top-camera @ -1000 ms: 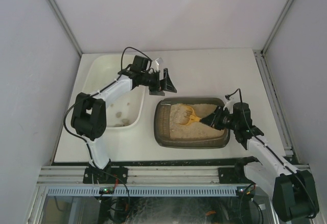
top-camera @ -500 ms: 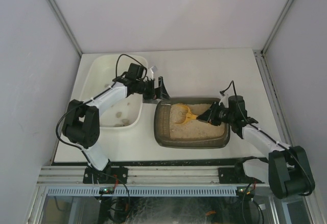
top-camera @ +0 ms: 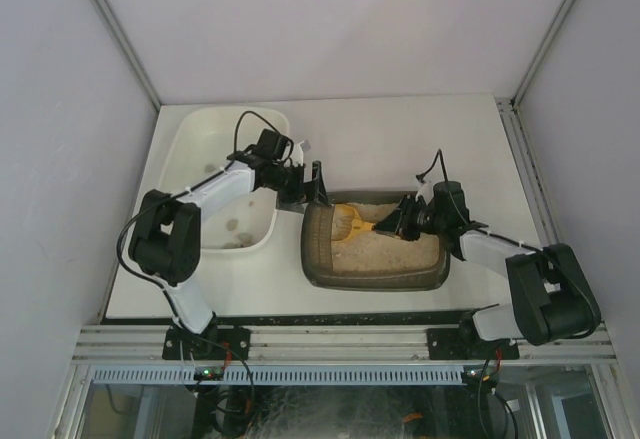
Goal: Clean the litter box
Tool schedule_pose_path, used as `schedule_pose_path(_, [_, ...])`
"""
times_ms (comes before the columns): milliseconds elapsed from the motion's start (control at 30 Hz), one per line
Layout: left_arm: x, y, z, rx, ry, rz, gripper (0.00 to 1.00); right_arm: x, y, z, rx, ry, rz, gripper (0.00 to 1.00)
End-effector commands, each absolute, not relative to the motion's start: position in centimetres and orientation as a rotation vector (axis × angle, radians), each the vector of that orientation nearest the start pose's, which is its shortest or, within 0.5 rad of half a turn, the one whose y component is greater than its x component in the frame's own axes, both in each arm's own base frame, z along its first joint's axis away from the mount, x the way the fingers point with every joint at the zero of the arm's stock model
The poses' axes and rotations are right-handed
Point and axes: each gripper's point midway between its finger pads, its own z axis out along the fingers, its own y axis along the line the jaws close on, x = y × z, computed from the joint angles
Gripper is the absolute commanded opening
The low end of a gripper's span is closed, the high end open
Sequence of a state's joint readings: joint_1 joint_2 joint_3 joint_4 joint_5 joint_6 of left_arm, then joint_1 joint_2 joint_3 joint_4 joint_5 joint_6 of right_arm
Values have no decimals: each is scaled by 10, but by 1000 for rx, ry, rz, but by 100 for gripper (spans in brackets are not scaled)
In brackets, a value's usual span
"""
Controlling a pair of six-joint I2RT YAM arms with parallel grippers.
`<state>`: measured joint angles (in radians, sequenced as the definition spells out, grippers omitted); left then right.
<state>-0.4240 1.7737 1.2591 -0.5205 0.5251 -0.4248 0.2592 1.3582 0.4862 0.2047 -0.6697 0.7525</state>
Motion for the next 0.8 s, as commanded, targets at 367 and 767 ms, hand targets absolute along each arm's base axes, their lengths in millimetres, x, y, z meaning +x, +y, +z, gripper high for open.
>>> schedule_pose_path(367, [333, -295, 120, 237, 2639, -1166, 100, 299, 233, 101, 20, 2065, 1449, 0])
schedule_pose_path(767, [351, -296, 149, 304, 2541, -1142, 100, 294, 215, 96, 73, 2055, 1524, 0])
